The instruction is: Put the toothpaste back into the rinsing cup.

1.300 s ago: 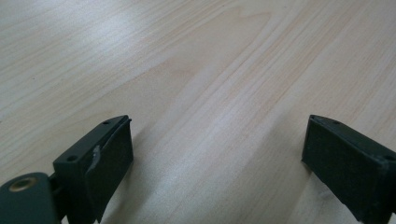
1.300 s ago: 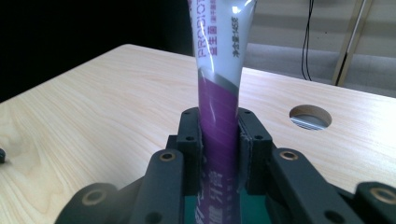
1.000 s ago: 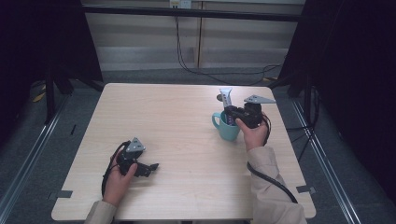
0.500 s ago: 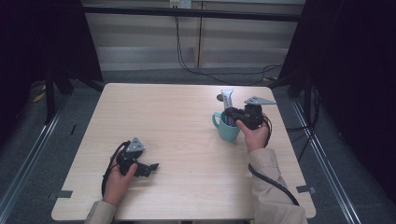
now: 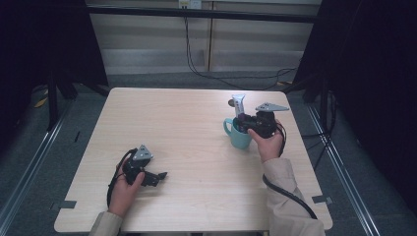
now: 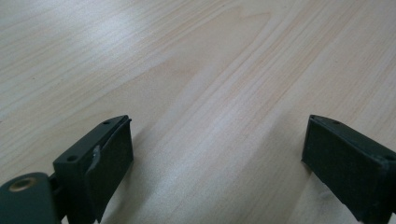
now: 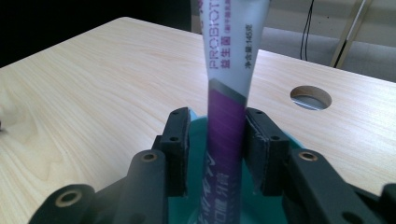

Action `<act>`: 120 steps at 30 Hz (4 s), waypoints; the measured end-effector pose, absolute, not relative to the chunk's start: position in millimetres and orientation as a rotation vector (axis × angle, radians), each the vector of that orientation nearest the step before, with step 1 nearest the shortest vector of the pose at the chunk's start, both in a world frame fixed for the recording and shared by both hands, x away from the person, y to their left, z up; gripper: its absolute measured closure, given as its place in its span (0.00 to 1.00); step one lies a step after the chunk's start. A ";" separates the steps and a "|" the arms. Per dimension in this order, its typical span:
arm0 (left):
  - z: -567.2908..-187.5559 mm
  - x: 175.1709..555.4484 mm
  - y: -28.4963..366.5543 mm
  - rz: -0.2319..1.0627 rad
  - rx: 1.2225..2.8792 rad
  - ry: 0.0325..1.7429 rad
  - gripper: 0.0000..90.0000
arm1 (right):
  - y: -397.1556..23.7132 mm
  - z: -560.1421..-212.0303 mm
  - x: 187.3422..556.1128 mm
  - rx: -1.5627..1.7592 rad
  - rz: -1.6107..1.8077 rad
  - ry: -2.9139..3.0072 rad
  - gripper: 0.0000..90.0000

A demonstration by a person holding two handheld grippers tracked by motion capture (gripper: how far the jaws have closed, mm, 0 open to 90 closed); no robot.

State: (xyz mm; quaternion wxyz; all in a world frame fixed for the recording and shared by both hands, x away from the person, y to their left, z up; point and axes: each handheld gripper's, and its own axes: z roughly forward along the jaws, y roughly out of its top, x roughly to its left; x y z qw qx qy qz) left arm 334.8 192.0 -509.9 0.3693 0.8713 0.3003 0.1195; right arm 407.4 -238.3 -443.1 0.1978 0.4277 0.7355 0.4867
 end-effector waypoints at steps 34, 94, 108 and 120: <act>-509.9 334.8 191.9 0.307 2.236 0.771 0.09 | -238.0 -427.3 402.2 1.227 1.276 2.152 0.19; -510.0 334.8 191.9 0.308 2.235 0.771 0.09 | -218.7 -405.1 350.2 1.042 1.312 2.300 0.16; -509.8 334.8 192.2 0.303 2.237 0.771 0.09 | -212.1 -413.9 336.5 0.984 1.334 2.359 0.16; -509.9 334.8 192.1 0.303 2.236 0.770 0.09 | -217.2 -423.2 325.7 0.972 1.343 2.382 0.16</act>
